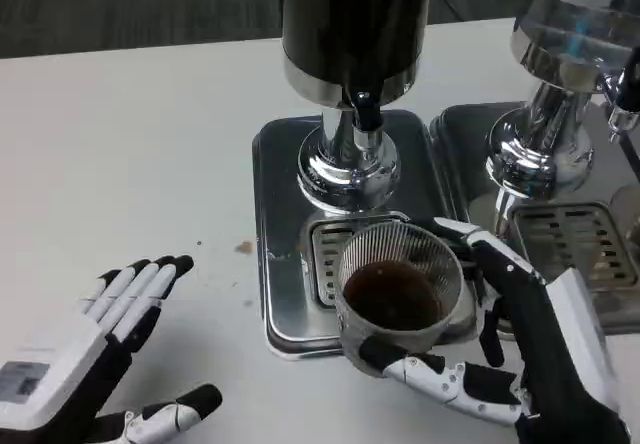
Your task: Grasp the cup under the faucet to collect the drink, then remove the cup.
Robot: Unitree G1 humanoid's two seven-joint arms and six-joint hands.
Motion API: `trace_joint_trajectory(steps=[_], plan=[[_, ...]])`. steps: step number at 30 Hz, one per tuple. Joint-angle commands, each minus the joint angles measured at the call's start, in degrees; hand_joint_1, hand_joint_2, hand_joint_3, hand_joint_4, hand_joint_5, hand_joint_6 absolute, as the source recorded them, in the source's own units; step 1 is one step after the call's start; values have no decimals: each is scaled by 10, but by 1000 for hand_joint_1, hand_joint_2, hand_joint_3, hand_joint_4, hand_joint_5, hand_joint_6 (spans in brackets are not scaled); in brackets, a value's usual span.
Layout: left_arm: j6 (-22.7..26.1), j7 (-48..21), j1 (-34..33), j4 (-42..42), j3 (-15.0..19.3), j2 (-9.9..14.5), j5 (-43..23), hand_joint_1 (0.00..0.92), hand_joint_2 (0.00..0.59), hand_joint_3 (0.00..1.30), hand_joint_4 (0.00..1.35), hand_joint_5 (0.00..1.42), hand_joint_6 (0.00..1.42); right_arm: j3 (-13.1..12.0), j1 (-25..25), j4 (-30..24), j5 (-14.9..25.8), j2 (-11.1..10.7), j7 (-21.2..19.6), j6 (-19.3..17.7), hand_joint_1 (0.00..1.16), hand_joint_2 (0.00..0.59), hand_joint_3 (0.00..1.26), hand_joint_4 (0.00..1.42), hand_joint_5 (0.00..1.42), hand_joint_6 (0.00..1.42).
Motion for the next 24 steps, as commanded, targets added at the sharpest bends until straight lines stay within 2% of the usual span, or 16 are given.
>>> trace_joint_trajectory(steps=[1, 24], plan=[[5, 1, 11, -9, 4, -3, 5, 0, 138, 0, 0, 0, 0, -3, 6, -29, 12, 6, -1, -27, 920, 142, 621, 698, 984, 1383], [6, -3, 9, -5, 4, -3, -4, 0, 142, 0, 0, 0, 0, -4, 3, -31, 10, 14, 2, -27, 920, 142, 625, 706, 996, 1399]])
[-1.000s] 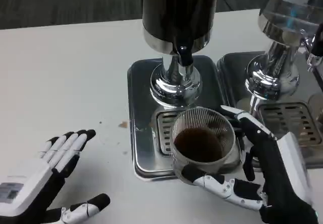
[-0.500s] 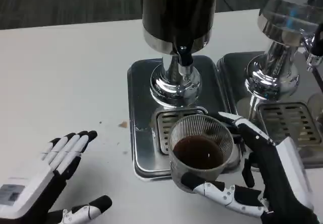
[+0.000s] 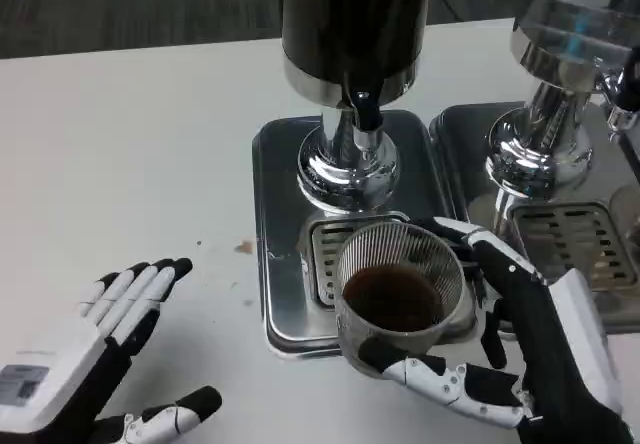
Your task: Grasp the cup under the faucet to collect the drink, then remove the cup.
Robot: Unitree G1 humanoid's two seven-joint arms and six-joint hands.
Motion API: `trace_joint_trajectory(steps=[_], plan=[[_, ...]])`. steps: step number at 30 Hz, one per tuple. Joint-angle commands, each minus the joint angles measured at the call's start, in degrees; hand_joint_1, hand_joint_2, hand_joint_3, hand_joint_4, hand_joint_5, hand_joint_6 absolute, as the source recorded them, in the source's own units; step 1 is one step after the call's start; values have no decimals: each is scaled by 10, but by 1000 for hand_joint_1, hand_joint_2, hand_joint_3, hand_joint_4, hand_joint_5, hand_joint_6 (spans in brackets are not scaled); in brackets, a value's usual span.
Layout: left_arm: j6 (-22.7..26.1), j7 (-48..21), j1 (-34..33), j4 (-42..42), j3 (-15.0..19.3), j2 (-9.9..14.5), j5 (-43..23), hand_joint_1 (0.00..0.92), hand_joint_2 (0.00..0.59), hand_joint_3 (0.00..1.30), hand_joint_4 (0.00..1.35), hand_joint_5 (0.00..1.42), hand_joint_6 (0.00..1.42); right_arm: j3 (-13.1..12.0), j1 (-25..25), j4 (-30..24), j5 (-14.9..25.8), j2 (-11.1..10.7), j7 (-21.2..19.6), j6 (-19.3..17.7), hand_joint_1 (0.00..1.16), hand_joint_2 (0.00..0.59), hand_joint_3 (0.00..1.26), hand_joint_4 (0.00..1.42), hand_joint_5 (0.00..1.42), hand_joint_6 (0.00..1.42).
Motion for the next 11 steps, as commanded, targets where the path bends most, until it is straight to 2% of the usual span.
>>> trace_joint_trajectory(steps=[1, 11], plan=[[1, -3, 3, 1, 3, -3, -3, 0, 142, 0, 0, 0, 0, -2, -7, -15, 10, 9, -8, -26, 920, 142, 625, 707, 996, 1399], [2, -7, 2, 2, 1, -4, -8, 0, 142, 0, 0, 0, 0, -9, -3, -15, 7, 14, -11, -28, 920, 142, 625, 715, 996, 1399]])
